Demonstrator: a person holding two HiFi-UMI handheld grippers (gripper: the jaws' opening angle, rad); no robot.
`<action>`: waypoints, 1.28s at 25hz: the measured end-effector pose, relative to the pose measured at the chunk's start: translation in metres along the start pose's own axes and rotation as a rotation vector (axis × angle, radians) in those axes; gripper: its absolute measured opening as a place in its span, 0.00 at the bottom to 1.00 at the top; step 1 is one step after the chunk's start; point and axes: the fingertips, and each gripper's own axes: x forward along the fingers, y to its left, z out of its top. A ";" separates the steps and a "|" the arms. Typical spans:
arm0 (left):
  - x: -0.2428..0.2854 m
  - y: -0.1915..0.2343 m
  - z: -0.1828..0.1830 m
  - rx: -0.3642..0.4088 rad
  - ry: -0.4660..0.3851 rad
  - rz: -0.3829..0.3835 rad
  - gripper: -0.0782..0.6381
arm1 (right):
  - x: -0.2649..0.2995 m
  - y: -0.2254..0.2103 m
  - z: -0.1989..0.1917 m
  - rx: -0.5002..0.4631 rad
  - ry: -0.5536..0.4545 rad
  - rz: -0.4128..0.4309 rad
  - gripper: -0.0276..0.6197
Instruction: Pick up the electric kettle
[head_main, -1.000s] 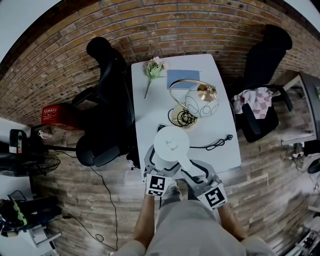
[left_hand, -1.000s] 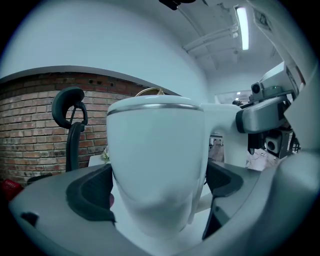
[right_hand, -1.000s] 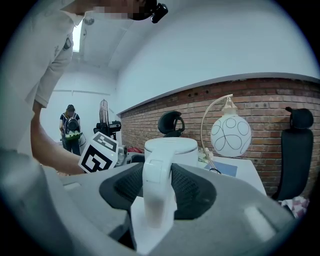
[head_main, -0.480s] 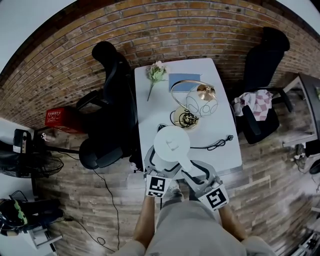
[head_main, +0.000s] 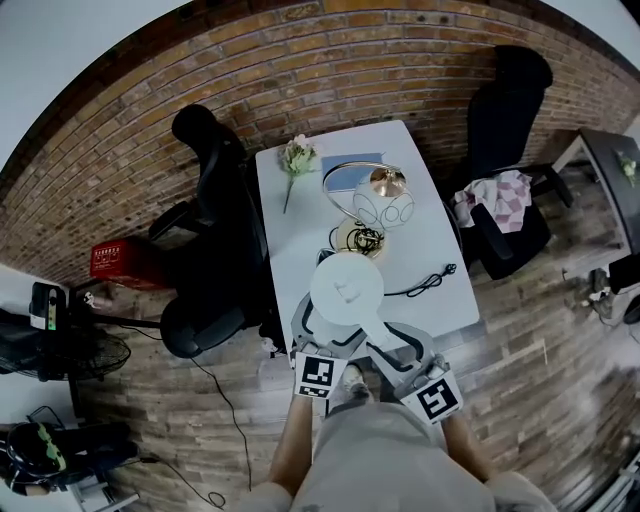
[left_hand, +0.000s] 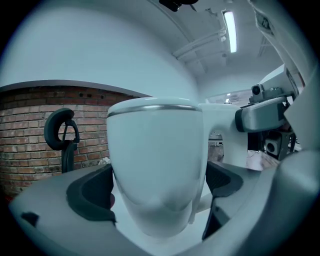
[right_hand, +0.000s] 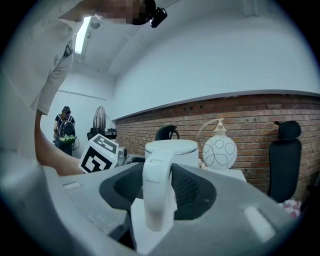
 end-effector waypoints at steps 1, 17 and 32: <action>0.001 -0.003 0.002 0.005 -0.002 -0.009 0.91 | -0.003 -0.002 0.004 0.011 -0.029 -0.017 0.31; 0.022 -0.070 0.042 0.062 -0.031 -0.202 0.91 | -0.066 -0.028 0.048 0.117 -0.264 -0.281 0.32; 0.048 -0.152 0.075 0.121 -0.055 -0.432 0.91 | -0.137 -0.050 0.045 0.153 -0.246 -0.522 0.32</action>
